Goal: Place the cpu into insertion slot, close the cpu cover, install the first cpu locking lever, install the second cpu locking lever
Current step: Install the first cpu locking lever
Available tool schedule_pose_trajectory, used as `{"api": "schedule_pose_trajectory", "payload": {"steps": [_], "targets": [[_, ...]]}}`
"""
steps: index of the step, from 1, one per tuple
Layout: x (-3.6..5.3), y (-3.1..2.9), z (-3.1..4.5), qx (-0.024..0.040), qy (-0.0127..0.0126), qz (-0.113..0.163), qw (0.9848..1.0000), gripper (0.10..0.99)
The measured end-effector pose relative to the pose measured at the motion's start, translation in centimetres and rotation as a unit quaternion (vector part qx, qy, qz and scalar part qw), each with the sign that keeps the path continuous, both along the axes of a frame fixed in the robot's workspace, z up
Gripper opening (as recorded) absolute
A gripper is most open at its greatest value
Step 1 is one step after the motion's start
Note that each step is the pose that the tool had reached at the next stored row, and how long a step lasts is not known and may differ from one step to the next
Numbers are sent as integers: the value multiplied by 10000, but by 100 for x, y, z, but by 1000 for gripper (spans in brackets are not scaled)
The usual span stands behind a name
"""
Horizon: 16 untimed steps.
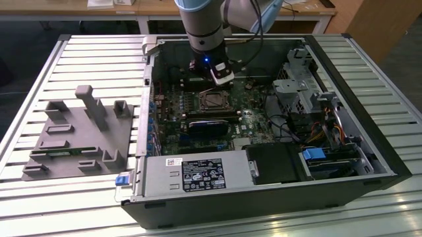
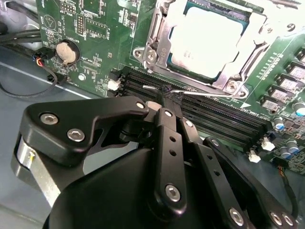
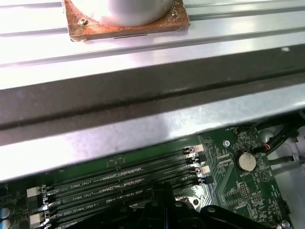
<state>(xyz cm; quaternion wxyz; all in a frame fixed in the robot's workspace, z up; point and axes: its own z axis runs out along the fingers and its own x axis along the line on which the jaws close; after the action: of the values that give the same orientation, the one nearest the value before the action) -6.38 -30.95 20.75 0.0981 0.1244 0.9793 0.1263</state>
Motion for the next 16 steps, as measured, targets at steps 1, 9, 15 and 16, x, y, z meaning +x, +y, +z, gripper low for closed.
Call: {"api": "schedule_pose_trajectory", "payload": {"steps": [1, 9, 15, 16], "targets": [[0, 2, -3, -11, 0, -3, 10000, 102], [0, 7, -38, -62, 0, -43, 10000, 102], [-1, 13, -69, -67, 1, -80, 9999, 102], [-1, 13, -72, -68, 1, -113, 9999, 102]]}}
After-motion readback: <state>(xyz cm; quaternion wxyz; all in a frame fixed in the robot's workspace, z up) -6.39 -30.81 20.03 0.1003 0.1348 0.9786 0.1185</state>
